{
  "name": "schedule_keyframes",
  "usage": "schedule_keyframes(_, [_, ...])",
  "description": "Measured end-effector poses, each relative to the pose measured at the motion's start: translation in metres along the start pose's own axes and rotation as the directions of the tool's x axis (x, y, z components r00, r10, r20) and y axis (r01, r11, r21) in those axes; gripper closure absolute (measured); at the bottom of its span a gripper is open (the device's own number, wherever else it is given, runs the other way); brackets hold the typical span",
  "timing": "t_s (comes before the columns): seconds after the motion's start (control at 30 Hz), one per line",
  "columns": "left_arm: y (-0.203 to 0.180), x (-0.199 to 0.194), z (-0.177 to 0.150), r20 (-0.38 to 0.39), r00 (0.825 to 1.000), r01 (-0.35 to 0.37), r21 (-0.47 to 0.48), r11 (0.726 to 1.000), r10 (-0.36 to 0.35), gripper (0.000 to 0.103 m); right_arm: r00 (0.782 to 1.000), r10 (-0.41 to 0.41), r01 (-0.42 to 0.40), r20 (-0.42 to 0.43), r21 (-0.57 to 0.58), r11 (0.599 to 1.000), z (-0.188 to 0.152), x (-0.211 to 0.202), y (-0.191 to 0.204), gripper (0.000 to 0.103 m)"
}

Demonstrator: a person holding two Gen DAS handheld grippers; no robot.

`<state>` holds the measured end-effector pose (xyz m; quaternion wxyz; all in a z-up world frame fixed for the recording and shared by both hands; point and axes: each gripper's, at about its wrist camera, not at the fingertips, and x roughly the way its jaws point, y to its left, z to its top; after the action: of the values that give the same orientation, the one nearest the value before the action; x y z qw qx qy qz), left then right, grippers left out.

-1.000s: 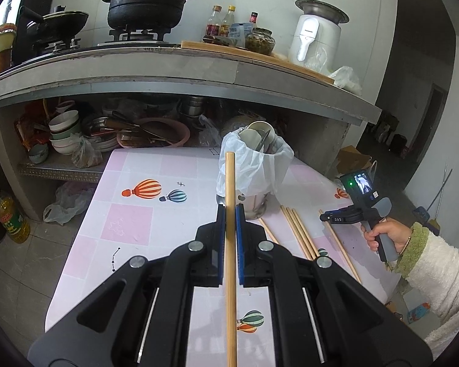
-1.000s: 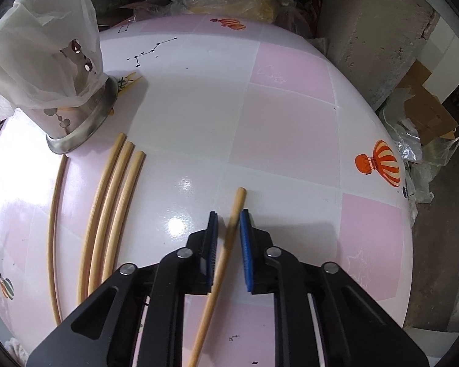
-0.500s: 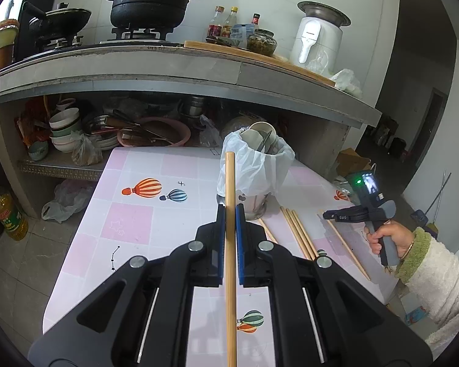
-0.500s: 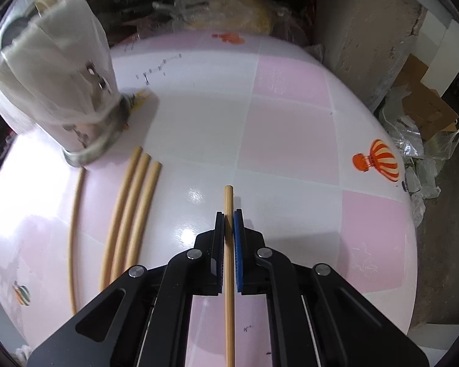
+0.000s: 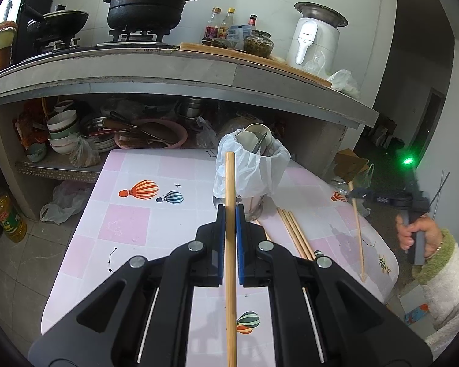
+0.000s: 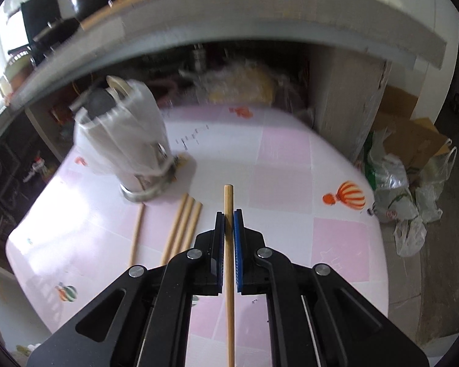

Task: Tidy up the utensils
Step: 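Carry both held chopsticks up toward the bagged steel holder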

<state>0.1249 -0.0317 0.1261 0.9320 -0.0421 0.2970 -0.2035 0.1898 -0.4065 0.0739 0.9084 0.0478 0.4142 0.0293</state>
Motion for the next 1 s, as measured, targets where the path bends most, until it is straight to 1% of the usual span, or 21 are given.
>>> schedule_keyframes(0.17, [-0.004, -0.001, 0.003, 0.011, 1.0, 0.001, 0.007, 1.0, -0.001, 0.097, 0.992, 0.022, -0.021, 0.122, -0.006, 1.0, 0.006, -0.048, 0.006, 0.097])
schedule_keyframes(0.33, [-0.007, -0.002, 0.015, 0.042, 0.999, 0.022, 0.001, 1.0, -0.022, 0.097, 0.974, 0.048, -0.046, 0.222, -0.011, 0.999, 0.013, -0.085, 0.012, 0.097])
schedule_keyframes(0.47, [-0.013, -0.002, 0.035, 0.079, 0.996, 0.042, 0.007, 0.999, -0.042, 0.097, 0.958, 0.07, -0.068, 0.279, -0.016, 0.998, 0.021, -0.104, 0.019, 0.097])
schedule_keyframes(0.6, [-0.019, -0.001, 0.064, 0.13, 0.989, 0.07, 0.012, 0.998, -0.071, 0.097, 0.946, 0.093, -0.089, 0.312, -0.026, 0.996, 0.027, -0.115, 0.025, 0.097])
schedule_keyframes(0.8, [-0.038, 0.003, 0.118, 0.229, 0.966, 0.114, 0.025, 0.993, -0.117, 0.097, 0.937, 0.121, -0.115, 0.329, -0.037, 0.993, 0.033, -0.12, 0.033, 0.097])
schedule_keyframes(0.9, [-0.047, 0.01, 0.144, 0.277, 0.952, 0.129, 0.036, 0.991, -0.134, 0.097, 0.936, 0.134, -0.13, 0.326, -0.033, 0.991, 0.035, -0.118, 0.032, 0.097])
schedule_keyframes(0.97, [-0.054, 0.017, 0.163, 0.314, 0.936, 0.153, 0.038, 0.987, -0.158, 0.097, 0.936, 0.141, -0.139, 0.323, -0.03, 0.99, 0.036, -0.116, 0.031, 0.097])
schedule_keyframes(1.0, [-0.055, 0.02, 0.168, 0.326, 0.931, 0.159, 0.039, 0.986, -0.163, 0.097, 0.936, 0.142, -0.14, 0.323, -0.03, 0.99, 0.037, -0.114, 0.031, 0.097])
